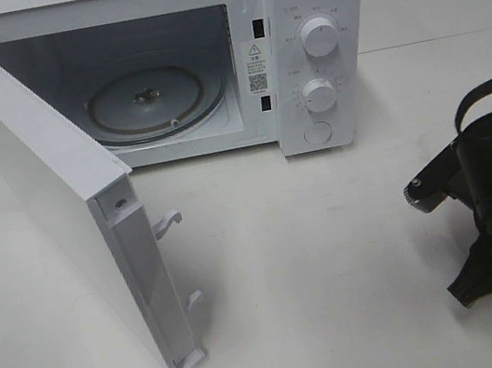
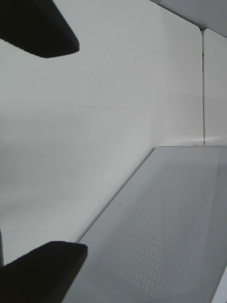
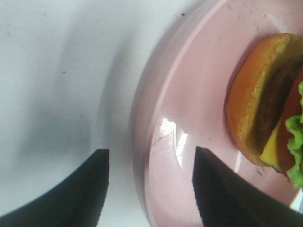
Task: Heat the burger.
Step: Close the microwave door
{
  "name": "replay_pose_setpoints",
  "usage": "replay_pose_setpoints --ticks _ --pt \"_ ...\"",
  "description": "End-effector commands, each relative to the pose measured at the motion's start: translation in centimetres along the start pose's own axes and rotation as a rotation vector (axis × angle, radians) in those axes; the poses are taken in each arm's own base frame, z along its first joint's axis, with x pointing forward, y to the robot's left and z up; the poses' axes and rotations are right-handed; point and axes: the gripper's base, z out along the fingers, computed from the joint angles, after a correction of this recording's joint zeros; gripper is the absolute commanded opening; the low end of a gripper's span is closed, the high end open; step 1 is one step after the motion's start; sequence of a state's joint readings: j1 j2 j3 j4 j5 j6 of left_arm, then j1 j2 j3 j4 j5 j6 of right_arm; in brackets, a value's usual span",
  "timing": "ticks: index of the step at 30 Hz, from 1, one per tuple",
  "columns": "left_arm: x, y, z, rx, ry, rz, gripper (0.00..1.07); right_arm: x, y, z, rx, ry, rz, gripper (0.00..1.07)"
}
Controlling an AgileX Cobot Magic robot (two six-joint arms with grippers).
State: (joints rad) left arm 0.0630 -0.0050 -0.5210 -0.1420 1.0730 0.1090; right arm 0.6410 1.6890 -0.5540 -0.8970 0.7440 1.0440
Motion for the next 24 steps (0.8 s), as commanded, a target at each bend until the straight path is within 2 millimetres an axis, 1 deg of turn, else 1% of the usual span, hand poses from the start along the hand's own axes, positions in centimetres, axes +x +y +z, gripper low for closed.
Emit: replay_pose_setpoints --ticks 1,2,3,4,5,8,10,11,12,13,14,15,16,18,19,21,22,23,24 --pt "0.2 0.0 -0.2 -0.004 -0.013 -0.007 0.98 0.3 -1.1 -2.0 -0.067 -0.032 0.015 0.57" --pt "0.2 0.0 -0.2 -0.004 -0.013 -0.007 0.98 0.5 -1.5 -2.9 -0.110 -0.057 0.013 0.57" --pt "0.2 0.0 -0.2 -0.004 -0.013 -0.007 0.98 0.5 -1.5 -2.9 -0.110 -0.057 0.013 0.57" --pt "0.2 0.0 -0.2 -0.004 -0.013 -0.007 0.98 0.6 -1.7 -3.4 -0.138 -0.073 0.010 0.59" --pt "0.2 0.0 -0.2 -0.004 -0.013 -0.007 0.98 0.8 -2.1 -4.5 -0.195 -0.112 0.009 0.63" --pt "0.2 0.0 -0.2 -0.004 -0.013 -0.007 0.98 0.9 -2.3 -5.0 -0.225 -0.132 0.008 0.66" --pt "0.2 0.0 -0.2 -0.004 -0.013 -0.007 0.98 1.6 -3.0 -7.0 -0.336 -0.210 0.011 0.79" --pt "0.2 0.0 -0.2 -0.004 -0.013 -0.007 0.98 1.6 -3.0 -7.0 -0.336 -0.210 0.011 0.79" --pt "0.2 0.0 -0.2 -0.004 -0.013 -0.007 0.98 2.1 -3.5 -8.0 -0.389 -0.240 0.004 0.82" --pt "0.2 0.0 -0.2 -0.004 -0.013 -0.007 0.98 2.1 -3.5 -8.0 -0.389 -0.240 0.004 0.82" --pt "0.2 0.0 -0.2 -0.004 -0.013 -0.007 0.98 2.4 -3.6 -8.3 -0.410 -0.249 -0.001 0.81" --pt "0.2 0.0 -0.2 -0.004 -0.013 -0.007 0.98 3.1 -4.0 -9.3 -0.469 -0.281 -0.011 0.80" --pt "0.2 0.0 -0.2 -0.004 -0.013 -0.007 0.98 3.1 -4.0 -9.3 -0.469 -0.281 -0.011 0.80" --pt "0.2 0.0 -0.2 -0.004 -0.013 -0.007 0.98 4.1 -4.5 -10.6 -0.545 -0.318 -0.026 0.75" --pt "0.2 0.0 -0.2 -0.004 -0.013 -0.007 0.98 4.1 -4.5 -10.6 -0.545 -0.318 -0.026 0.75" --pt "0.2 0.0 -0.2 -0.004 -0.013 -0.007 0.98 5.3 -5.0 -11.7 -0.606 -0.356 -0.047 0.74" --pt "0.2 0.0 -0.2 -0.004 -0.013 -0.007 0.98 5.3 -5.0 -11.7 -0.606 -0.356 -0.047 0.74" --pt "0.2 0.0 -0.2 -0.004 -0.013 -0.007 0.98 6.0 -5.5 -12.2 -0.630 -0.382 -0.058 0.74" --pt "0.2 0.0 -0.2 -0.004 -0.013 -0.007 0.98 6.0 -5.5 -12.2 -0.630 -0.382 -0.058 0.74"
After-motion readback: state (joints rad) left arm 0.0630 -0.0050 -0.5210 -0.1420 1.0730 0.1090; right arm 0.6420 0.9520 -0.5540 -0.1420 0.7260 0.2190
